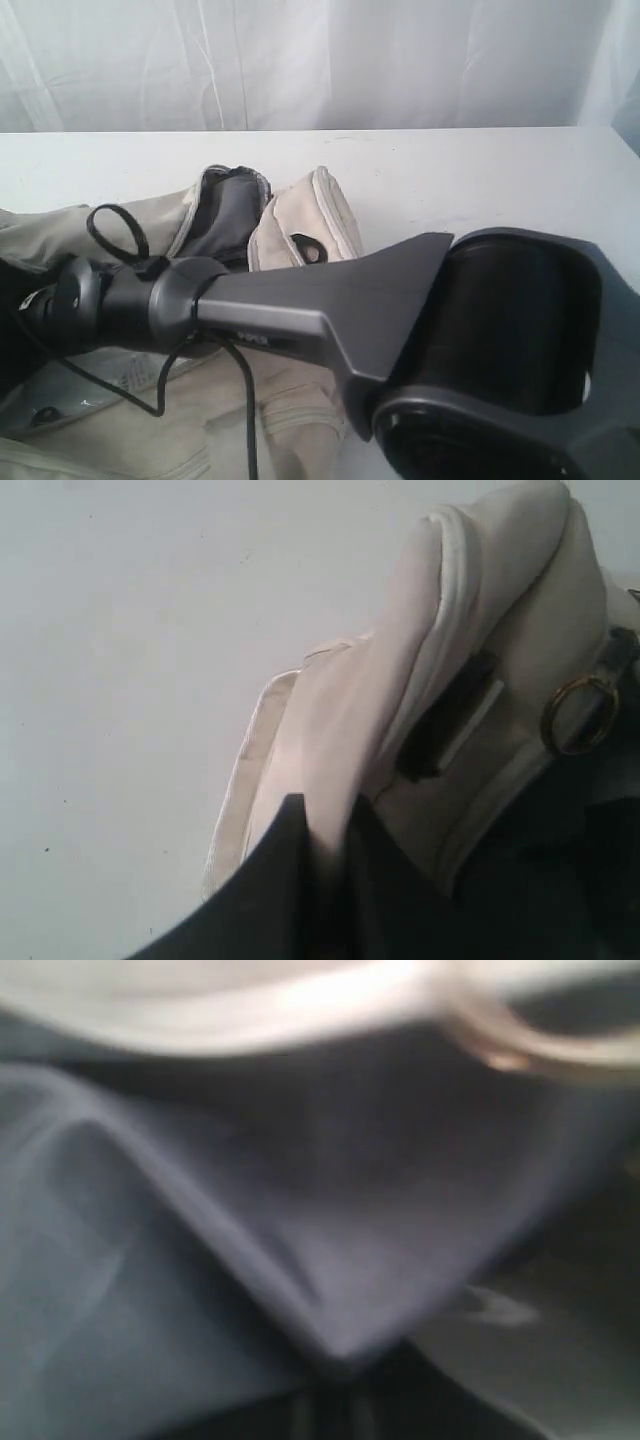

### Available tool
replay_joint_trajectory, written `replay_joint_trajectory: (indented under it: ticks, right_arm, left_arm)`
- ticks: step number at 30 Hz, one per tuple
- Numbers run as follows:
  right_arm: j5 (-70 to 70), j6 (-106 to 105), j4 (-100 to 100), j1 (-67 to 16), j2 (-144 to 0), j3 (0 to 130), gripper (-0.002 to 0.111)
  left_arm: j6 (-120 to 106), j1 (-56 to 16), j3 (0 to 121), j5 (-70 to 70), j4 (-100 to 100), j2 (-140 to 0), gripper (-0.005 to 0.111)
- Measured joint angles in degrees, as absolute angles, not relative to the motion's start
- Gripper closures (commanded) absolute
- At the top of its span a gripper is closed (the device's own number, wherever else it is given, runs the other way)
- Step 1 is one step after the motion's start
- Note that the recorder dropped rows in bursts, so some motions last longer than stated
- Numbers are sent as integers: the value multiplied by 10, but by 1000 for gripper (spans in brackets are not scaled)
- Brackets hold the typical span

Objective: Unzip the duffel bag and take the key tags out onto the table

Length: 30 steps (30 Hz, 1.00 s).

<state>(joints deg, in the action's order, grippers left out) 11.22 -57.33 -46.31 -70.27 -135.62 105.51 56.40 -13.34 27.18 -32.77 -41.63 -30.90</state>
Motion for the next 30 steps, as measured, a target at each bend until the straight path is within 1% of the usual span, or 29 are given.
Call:
replay_joint_trajectory:
  ticks: [10, 18, 22, 26, 28, 30]
  right_arm:
    - [326, -542, -434, -612, -1275, 1055, 108]
    - [431, -540, -410, -573, -1257, 1055, 108]
    - [471, -540, -393, -567, -1237, 1055, 108]
    - [477, -545, -387, -566, -1225, 1055, 108]
    - [465, -560, -414, -566, -1224, 1055, 108]
    - [459, -599, -491, -565, -1226, 1055, 108]
  left_arm:
    - [564, -133, 272, -325, -422, -309, 107]
    - [564, -133, 272, -324, -422, -309, 107]
    - [564, -133, 272, -324, -422, -309, 107]
    - [564, -133, 272, -323, -422, -309, 107]
    - [564, -133, 272, -316, -422, -309, 107]
    - [550, -133, 272, -303, -424, -309, 107]
